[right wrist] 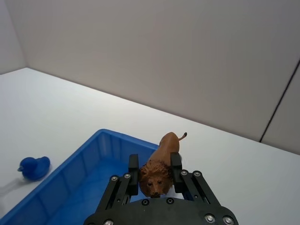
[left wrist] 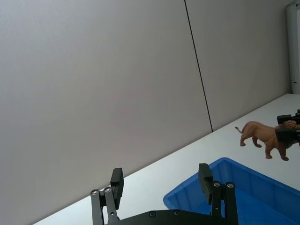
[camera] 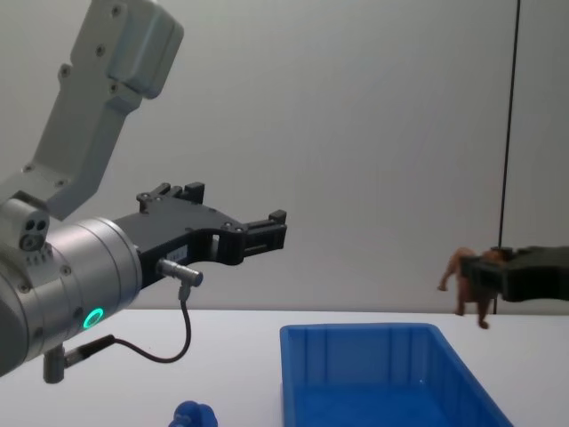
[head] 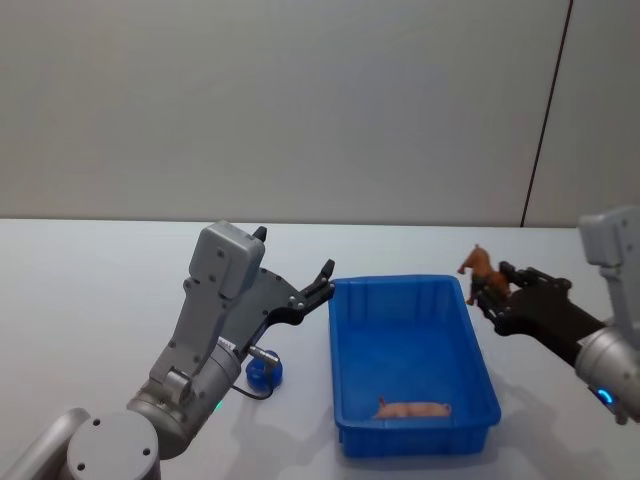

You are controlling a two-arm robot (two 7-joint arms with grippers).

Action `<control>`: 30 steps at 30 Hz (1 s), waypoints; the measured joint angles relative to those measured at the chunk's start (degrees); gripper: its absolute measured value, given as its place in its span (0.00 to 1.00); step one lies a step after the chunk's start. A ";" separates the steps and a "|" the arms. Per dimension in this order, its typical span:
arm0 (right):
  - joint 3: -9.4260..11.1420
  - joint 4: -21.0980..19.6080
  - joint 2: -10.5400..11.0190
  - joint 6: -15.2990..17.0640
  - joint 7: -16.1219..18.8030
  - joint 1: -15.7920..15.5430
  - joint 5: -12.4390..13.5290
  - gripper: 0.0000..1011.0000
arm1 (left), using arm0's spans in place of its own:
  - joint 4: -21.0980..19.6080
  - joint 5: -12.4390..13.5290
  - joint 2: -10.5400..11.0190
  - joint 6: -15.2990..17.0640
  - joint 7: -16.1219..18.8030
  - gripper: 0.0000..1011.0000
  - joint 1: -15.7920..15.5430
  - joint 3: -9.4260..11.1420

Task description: Pick up the two dolls from the table and place them into the box.

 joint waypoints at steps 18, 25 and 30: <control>-2.69 2.97 -2.32 4.27 3.32 2.65 -3.65 0.79 | 0.00 0.00 0.00 0.00 0.00 0.99 0.00 0.00; -2.58 2.87 -1.90 3.95 3.22 2.41 -3.92 0.97 | 0.00 0.00 0.00 0.00 0.00 0.99 0.00 0.00; -1.93 2.06 -0.90 3.48 3.12 1.66 -3.63 0.99 | 0.00 0.00 0.00 0.00 0.00 0.99 0.00 0.00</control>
